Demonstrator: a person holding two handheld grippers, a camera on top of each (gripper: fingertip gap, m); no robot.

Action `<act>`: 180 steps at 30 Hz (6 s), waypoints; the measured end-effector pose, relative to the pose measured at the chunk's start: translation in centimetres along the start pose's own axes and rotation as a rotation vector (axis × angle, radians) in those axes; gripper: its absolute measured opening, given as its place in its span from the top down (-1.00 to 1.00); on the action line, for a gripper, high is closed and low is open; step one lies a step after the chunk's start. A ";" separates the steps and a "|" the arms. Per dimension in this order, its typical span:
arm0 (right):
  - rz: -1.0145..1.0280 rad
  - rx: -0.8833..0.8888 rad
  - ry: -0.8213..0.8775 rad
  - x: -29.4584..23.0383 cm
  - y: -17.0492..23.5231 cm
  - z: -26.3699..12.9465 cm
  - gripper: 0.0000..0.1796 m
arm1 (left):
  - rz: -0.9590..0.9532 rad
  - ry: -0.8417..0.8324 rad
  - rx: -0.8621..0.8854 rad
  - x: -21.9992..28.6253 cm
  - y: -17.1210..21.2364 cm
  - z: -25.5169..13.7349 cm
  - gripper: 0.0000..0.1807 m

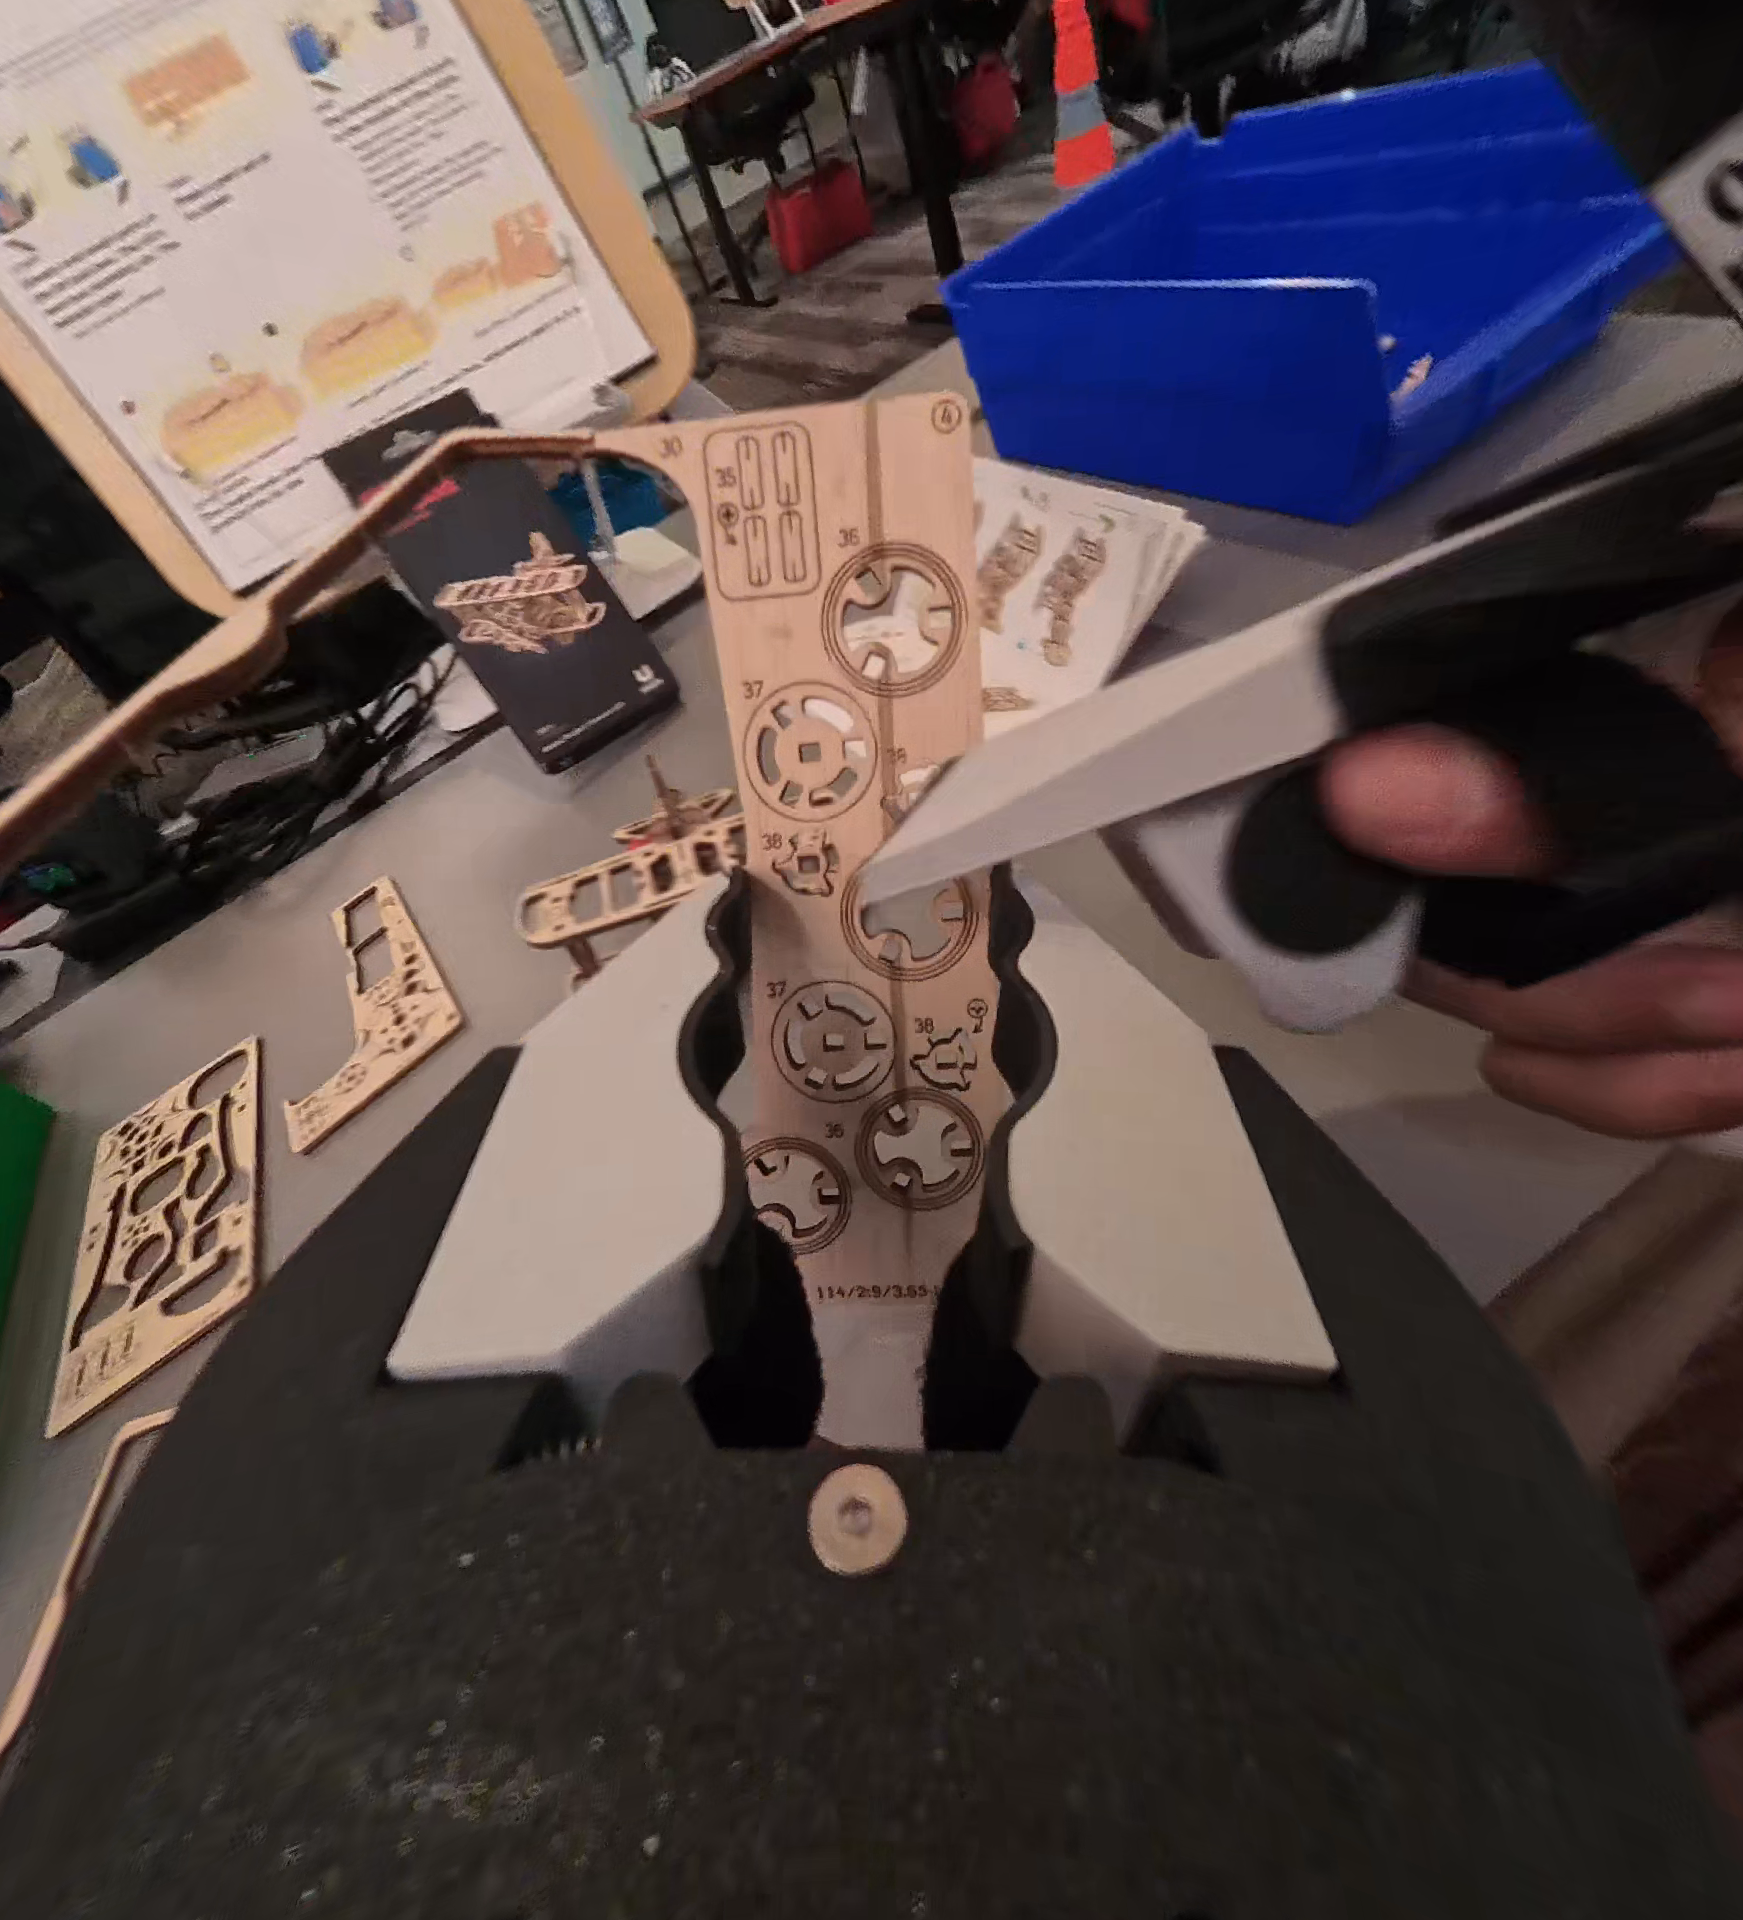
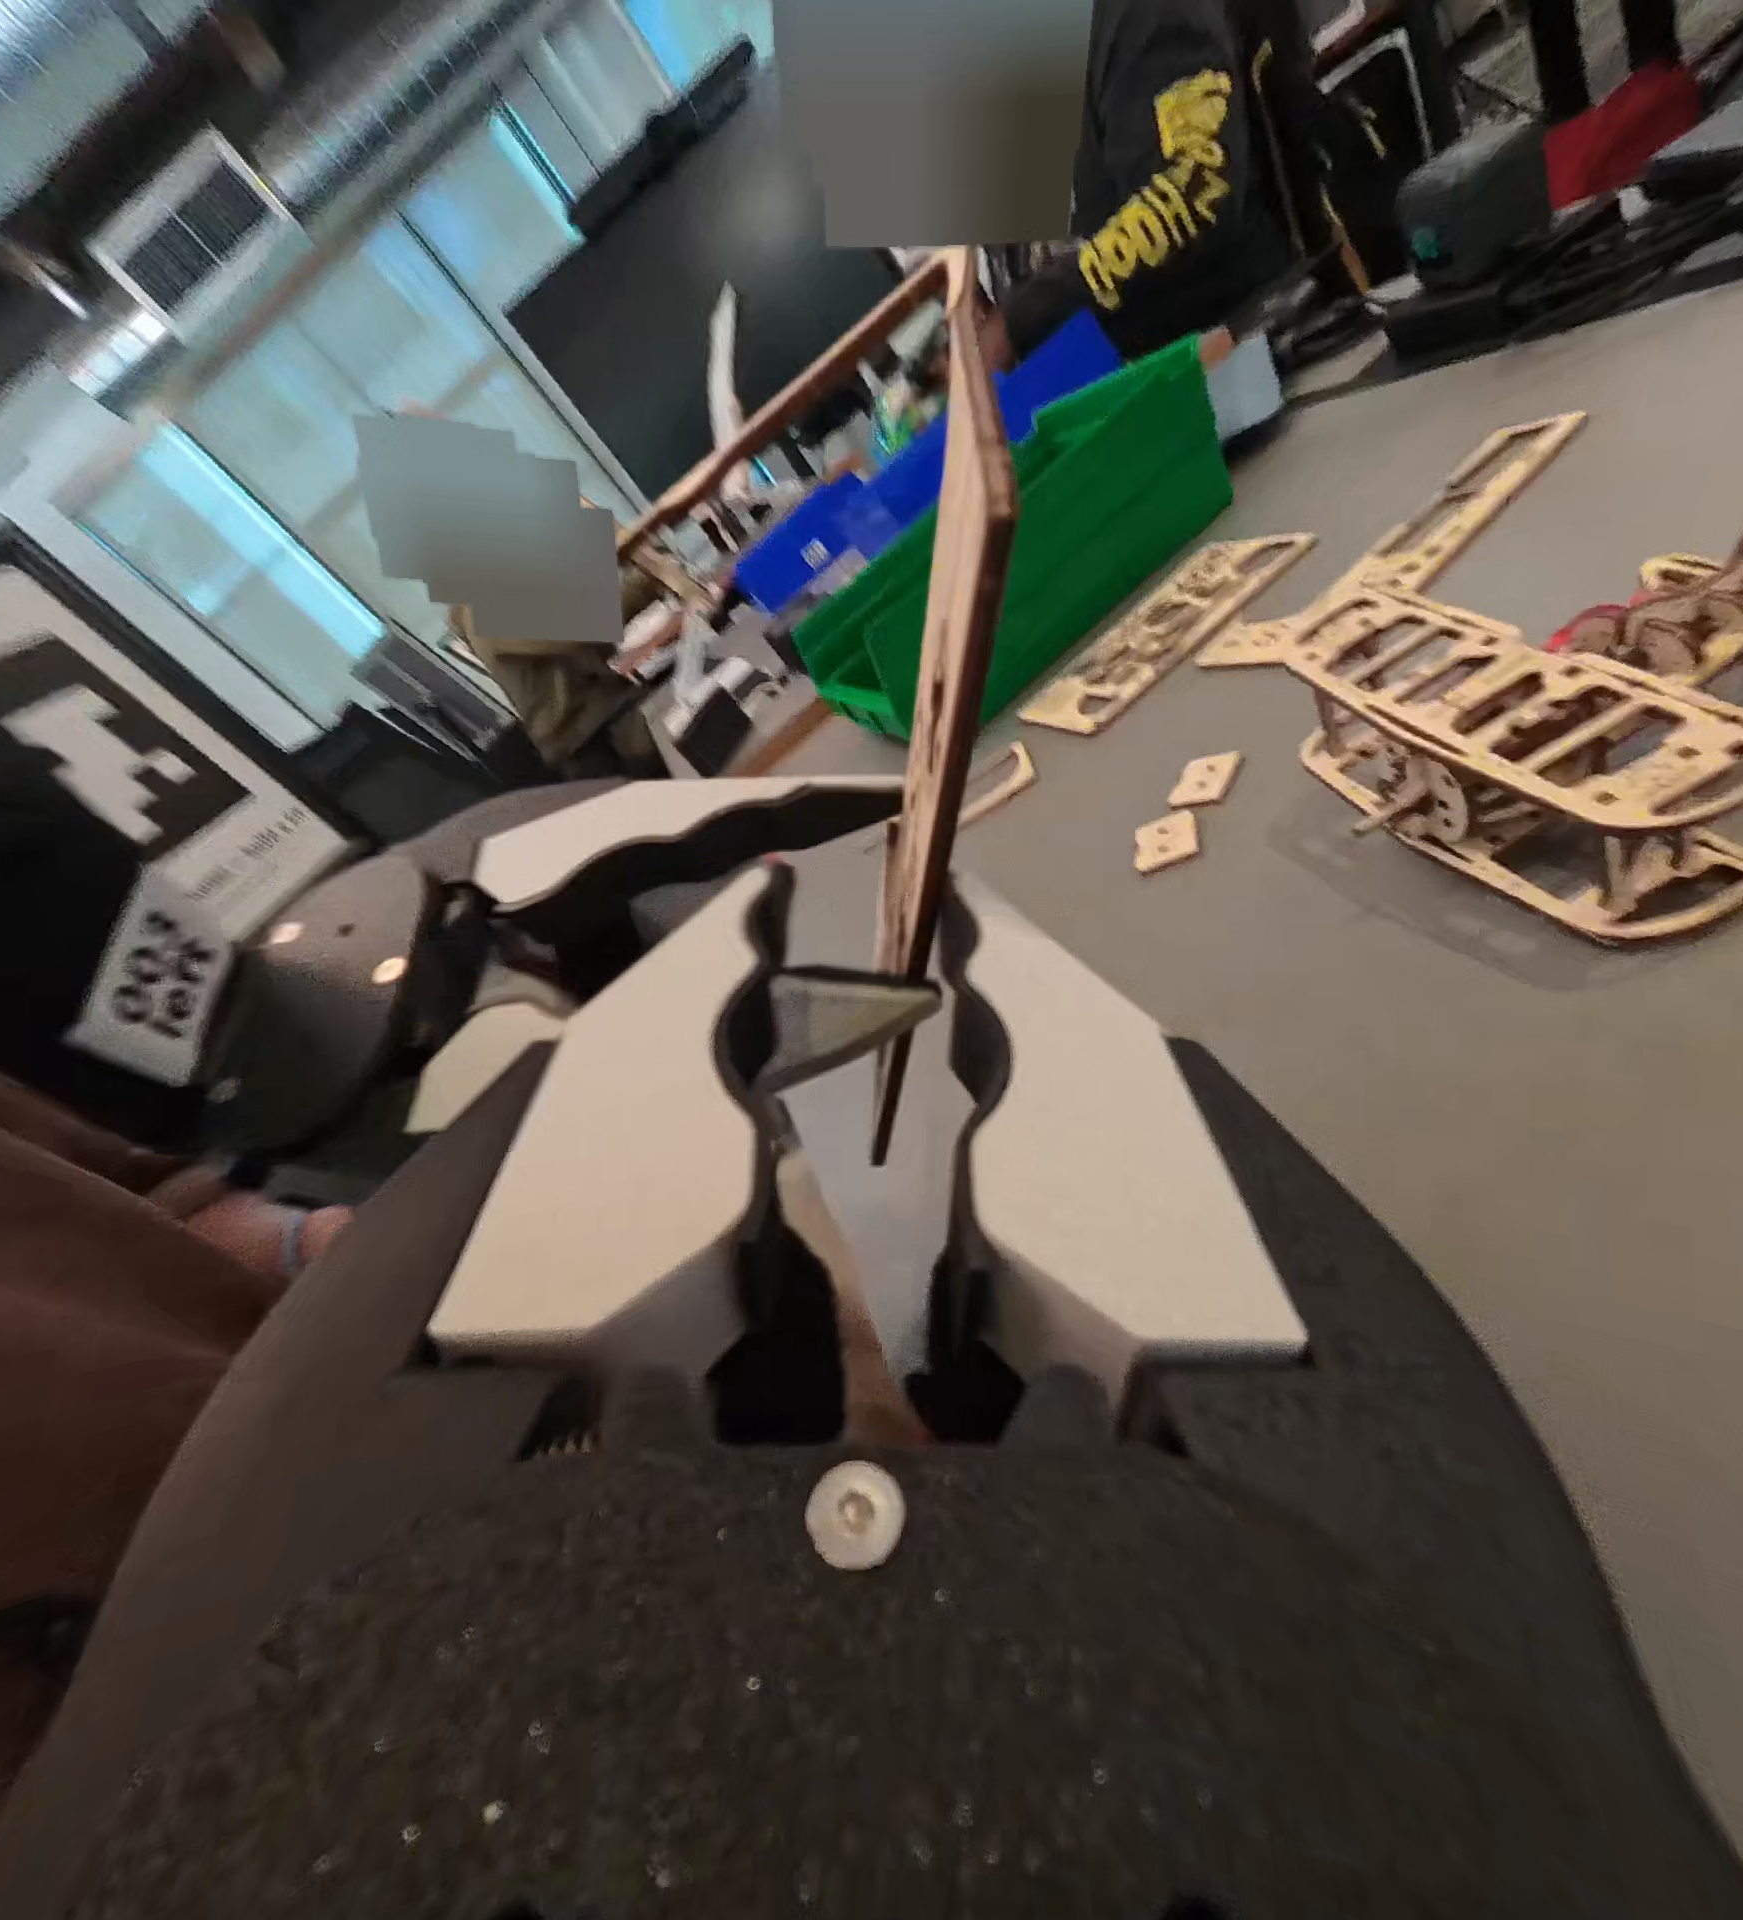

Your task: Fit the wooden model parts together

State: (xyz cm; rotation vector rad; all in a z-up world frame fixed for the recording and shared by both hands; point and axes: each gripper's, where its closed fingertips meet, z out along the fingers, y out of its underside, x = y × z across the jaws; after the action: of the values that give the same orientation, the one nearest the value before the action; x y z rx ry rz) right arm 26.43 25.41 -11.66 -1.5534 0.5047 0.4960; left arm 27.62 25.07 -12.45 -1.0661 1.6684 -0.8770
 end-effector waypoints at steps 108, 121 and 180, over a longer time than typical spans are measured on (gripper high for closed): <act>0.203 -0.365 0.011 2.7 5.5 13.2 0.98 | -0.105 0.114 -0.791 -25.0 25.9 -4.7 0.93; -0.106 -0.578 0.258 6.5 10.8 23.7 0.71 | -0.280 -0.275 -0.489 -29.4 19.3 -12.8 0.94; 0.137 -0.570 0.329 13.6 7.2 -6.5 0.79 | -0.756 0.651 -0.239 -7.7 9.7 -2.6 1.00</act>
State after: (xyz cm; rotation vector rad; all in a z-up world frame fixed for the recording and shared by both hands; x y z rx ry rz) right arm 33.16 18.40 -25.30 -2.1762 0.7708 0.5175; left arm 24.10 35.99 -17.83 -1.7624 1.9349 -1.6737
